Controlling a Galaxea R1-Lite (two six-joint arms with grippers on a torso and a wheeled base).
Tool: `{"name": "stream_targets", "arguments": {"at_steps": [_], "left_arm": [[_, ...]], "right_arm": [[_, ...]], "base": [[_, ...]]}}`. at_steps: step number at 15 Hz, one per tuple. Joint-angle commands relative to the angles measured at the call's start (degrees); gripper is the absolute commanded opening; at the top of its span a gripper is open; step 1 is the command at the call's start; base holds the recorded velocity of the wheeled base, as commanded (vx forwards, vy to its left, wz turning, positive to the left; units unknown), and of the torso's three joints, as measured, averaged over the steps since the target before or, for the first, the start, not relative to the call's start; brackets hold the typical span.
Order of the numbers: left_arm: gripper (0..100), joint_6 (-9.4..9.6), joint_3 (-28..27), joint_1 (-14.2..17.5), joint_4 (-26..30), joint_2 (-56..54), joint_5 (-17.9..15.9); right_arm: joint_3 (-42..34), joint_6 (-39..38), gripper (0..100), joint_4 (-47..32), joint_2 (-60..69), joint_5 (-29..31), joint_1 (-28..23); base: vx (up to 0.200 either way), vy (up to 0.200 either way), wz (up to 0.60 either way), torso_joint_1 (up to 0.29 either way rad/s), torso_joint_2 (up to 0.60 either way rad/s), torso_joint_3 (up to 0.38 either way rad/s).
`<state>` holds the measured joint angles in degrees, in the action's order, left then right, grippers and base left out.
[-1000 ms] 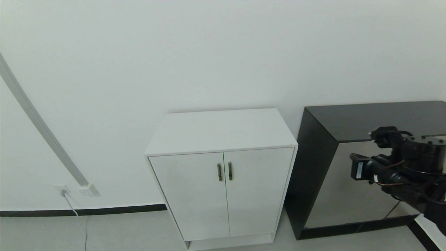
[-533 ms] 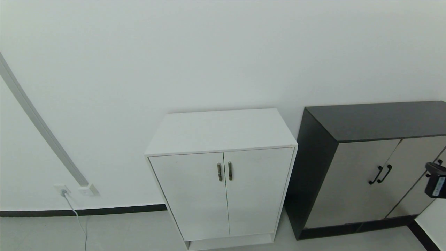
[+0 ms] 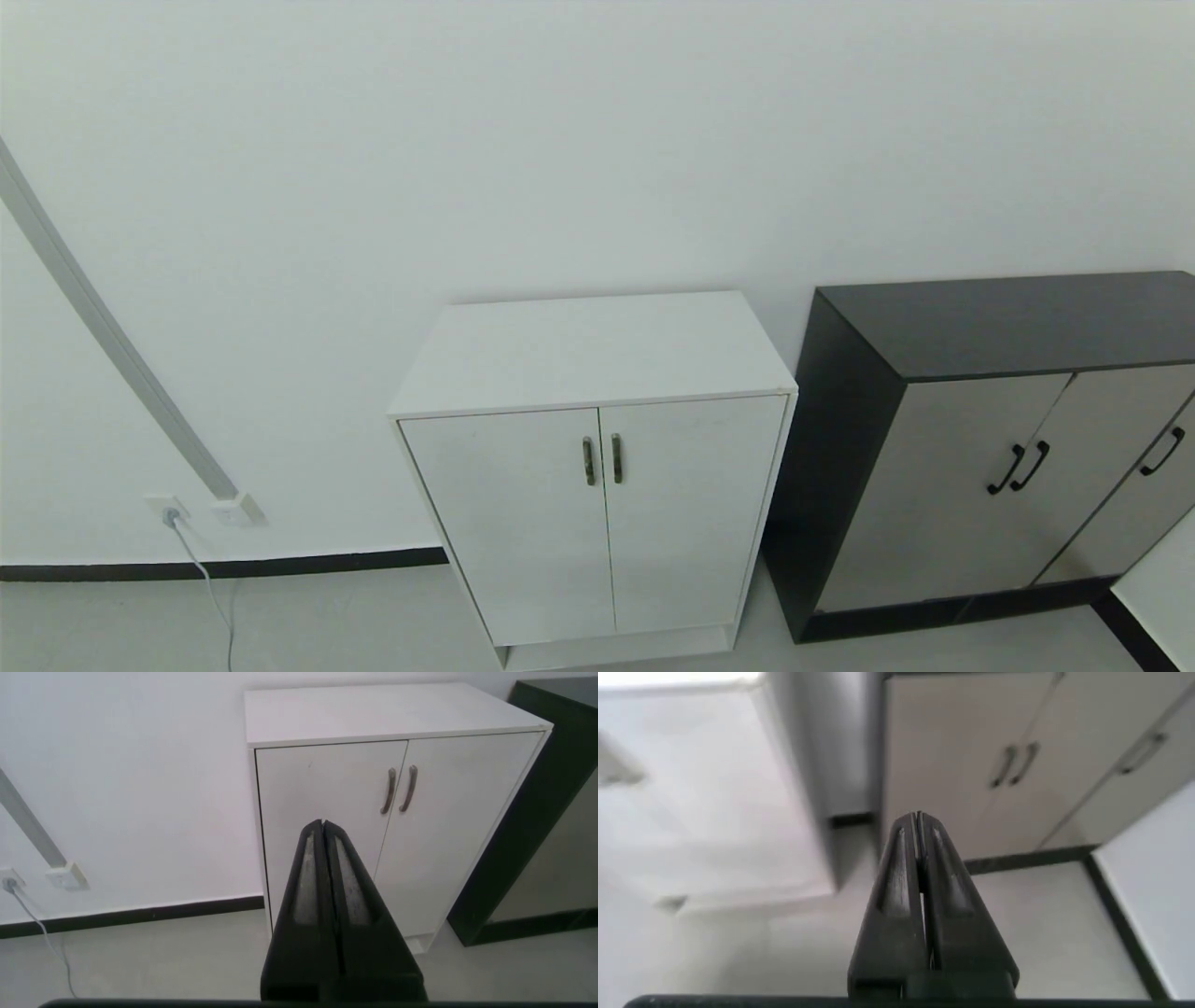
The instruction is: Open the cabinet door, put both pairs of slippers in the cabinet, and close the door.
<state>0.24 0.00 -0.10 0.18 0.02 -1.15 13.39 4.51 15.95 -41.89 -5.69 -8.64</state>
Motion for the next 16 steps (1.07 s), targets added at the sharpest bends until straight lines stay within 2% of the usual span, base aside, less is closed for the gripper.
{"name": "stream_targets", "arguments": {"at_steps": [1,6,8,10,12,15,16], "left_arm": [[0,0.02,0.0,0.0,0.0,0.1,0.0],[0,0.02,0.0,0.0,0.0,0.1,0.0],[0,0.11,0.0,0.0,0.0,0.1,0.0],[0,0.11,0.0,0.0,0.0,0.1,0.0],[0,0.02,0.0,0.0,0.0,0.1,0.0],[0,0.11,0.0,0.0,0.0,0.1,0.0],[0,0.02,0.0,0.0,0.0,0.1,0.0]], "right_arm": [[1.4,0.1,0,-8.8,13.8,-4.2,0.1],[-0.2,-0.1,0,-18.9,24.1,-9.3,0.4],[-1.6,-0.1,0,-19.3,25.4,-9.3,0.4],[-7.1,-0.1,0,-19.2,28.5,-9.5,0.5],[-8.0,-0.2,0,-19.2,28.7,-9.4,0.6],[-8.1,-0.6,0,-19.2,28.4,-7.1,0.4],[-8.8,-0.2,0,-19.2,27.6,-1.3,0.4]], "base": [[0.000,0.000,0.00,0.000,0.00,0.000],[0.000,0.000,0.00,0.000,0.00,0.000],[0.000,0.000,0.00,0.000,0.00,0.000],[0.000,0.000,0.00,0.000,0.00,0.000],[0.000,0.000,0.00,0.000,0.00,0.000],[0.000,0.000,0.00,0.000,0.00,0.000],[0.000,0.000,0.00,0.000,0.00,0.000]]}}
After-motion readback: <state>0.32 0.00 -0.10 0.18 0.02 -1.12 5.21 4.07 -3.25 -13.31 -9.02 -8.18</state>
